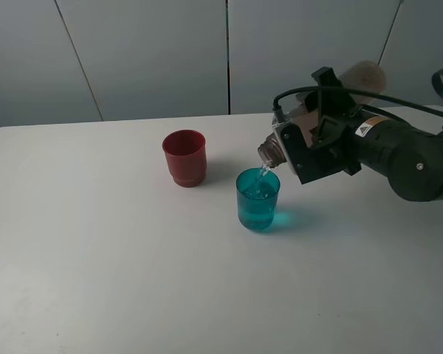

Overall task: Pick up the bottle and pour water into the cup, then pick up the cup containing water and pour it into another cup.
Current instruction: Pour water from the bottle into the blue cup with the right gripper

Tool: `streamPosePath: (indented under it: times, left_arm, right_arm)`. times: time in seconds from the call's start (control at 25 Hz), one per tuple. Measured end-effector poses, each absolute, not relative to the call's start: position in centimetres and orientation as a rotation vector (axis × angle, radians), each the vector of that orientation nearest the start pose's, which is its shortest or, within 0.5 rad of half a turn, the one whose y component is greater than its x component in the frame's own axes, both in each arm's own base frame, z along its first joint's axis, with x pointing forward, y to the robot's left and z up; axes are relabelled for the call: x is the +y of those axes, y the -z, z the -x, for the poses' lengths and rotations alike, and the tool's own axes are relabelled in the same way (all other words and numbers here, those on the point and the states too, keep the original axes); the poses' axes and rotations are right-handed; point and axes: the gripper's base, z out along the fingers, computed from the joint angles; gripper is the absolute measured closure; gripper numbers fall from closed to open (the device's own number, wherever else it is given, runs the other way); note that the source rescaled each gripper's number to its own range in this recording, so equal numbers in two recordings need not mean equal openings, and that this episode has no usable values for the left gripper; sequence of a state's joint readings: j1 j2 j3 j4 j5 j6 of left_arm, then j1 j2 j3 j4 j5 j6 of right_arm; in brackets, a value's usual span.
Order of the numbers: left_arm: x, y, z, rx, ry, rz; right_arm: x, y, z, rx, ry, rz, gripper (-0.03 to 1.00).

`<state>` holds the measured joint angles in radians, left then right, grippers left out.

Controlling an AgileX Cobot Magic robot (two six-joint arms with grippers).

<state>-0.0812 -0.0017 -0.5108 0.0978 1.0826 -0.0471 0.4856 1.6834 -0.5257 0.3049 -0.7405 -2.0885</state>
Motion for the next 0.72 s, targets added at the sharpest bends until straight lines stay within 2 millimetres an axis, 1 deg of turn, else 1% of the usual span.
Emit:
streamPosePath:
  times: [0.16, 0.36, 0.72]
  left_arm:
    - [0.84, -27.88, 0.69, 2.05, -0.037, -0.028]
    - [0.84, -27.88, 0.69, 2.05, -0.037, -0.028]
    - [0.84, -27.88, 0.69, 2.05, -0.037, -0.028]
  right_arm:
    - [11.82, -15.92, -26.93, 0.934, 1.091, 1.86, 0.97]
    - [11.96, -15.95, -26.91, 0.896, 1.09, 1.873, 0.97]
    - [12.01, -16.0, -26.92, 0.884, 1.094, 1.872, 0.97]
